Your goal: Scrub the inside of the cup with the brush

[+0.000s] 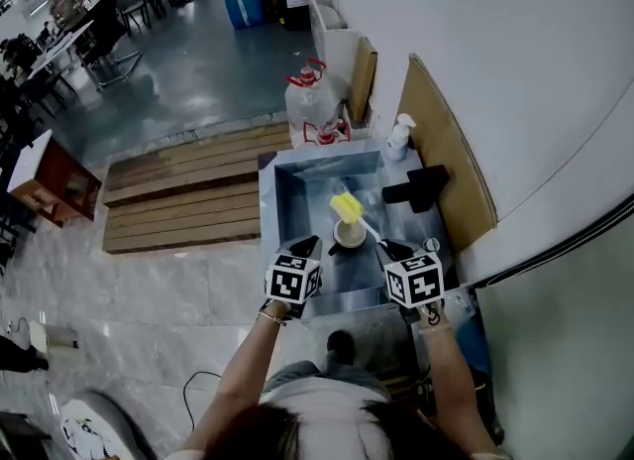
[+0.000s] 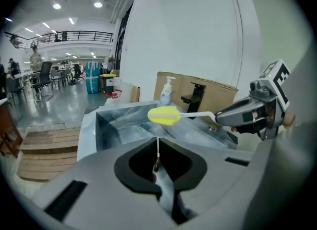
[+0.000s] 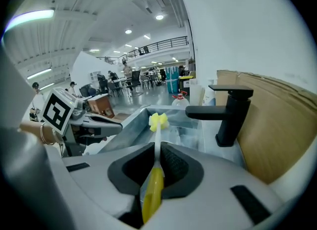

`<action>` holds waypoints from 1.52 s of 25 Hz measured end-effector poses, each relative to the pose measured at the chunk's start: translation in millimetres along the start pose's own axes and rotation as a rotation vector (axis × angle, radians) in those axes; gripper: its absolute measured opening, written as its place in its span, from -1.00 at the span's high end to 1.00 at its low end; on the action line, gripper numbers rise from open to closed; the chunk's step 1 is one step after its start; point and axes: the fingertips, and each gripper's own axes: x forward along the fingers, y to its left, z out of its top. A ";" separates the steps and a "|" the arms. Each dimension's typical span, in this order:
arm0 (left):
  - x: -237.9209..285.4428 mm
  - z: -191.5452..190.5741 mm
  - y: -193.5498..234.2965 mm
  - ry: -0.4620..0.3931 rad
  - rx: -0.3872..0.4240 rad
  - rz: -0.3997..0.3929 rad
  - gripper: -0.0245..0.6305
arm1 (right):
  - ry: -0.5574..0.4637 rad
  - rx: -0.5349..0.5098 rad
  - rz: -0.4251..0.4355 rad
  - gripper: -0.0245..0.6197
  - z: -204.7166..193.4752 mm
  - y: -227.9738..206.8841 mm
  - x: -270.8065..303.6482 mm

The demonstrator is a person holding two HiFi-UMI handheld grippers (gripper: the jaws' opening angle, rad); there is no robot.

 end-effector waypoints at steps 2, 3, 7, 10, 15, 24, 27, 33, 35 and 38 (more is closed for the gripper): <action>-10.9 3.0 -2.1 -0.016 0.013 -0.003 0.87 | -0.024 0.003 -0.014 0.76 2.9 6.1 -6.5; -16.7 4.5 -3.5 -0.023 0.019 -0.006 0.87 | -0.036 0.004 -0.021 0.76 4.2 9.6 -10.4; -39.7 11.8 -11.9 -0.062 0.036 -0.016 0.87 | -0.077 0.001 -0.037 0.76 9.9 25.3 -27.5; -53.7 16.1 -17.6 -0.095 0.036 -0.021 0.87 | -0.110 0.005 -0.044 0.76 11.9 35.6 -37.7; -78.4 20.3 -22.8 -0.143 0.037 -0.017 0.87 | -0.157 0.004 -0.059 0.76 12.6 50.7 -55.2; -126.0 29.8 -31.7 -0.224 0.053 0.002 0.87 | -0.237 -0.005 -0.073 0.76 17.2 76.0 -87.2; -139.1 33.8 -37.0 -0.248 0.047 -0.002 0.87 | -0.259 -0.001 -0.074 0.76 18.6 82.0 -97.5; -158.6 36.8 -46.2 -0.286 0.037 0.001 0.87 | -0.304 -0.006 -0.072 0.76 21.2 92.0 -115.6; -166.9 38.3 -49.8 -0.296 0.032 -0.003 0.87 | -0.324 -0.011 -0.064 0.76 23.4 97.2 -122.7; -179.0 43.7 -55.5 -0.319 0.039 -0.008 0.87 | -0.353 -0.016 -0.065 0.76 27.1 102.2 -133.5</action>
